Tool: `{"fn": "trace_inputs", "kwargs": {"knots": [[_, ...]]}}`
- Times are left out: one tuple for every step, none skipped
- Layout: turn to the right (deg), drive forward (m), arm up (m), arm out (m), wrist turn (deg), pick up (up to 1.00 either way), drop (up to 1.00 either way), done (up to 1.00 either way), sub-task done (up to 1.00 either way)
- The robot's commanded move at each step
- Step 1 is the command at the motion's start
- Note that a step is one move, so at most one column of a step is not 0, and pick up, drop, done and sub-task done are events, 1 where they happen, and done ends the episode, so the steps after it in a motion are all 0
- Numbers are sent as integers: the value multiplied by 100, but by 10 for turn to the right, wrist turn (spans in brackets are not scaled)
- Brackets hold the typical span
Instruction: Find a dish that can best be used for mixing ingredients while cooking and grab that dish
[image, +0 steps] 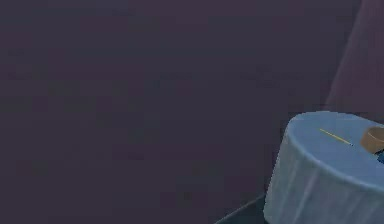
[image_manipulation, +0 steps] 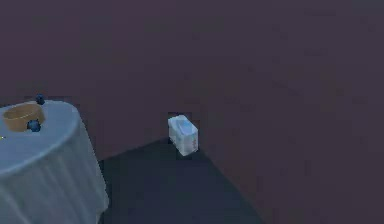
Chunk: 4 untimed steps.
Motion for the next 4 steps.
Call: {"fn": "trace_inputs", "kwargs": {"knots": [[450,0,0,0,0,0,0,0,0],[120,0,0,0,0,0,0,0,0],[0,45,0,0,0,0,0,0,0],[-450,0,0,0,0,0,0,0,0]]}}
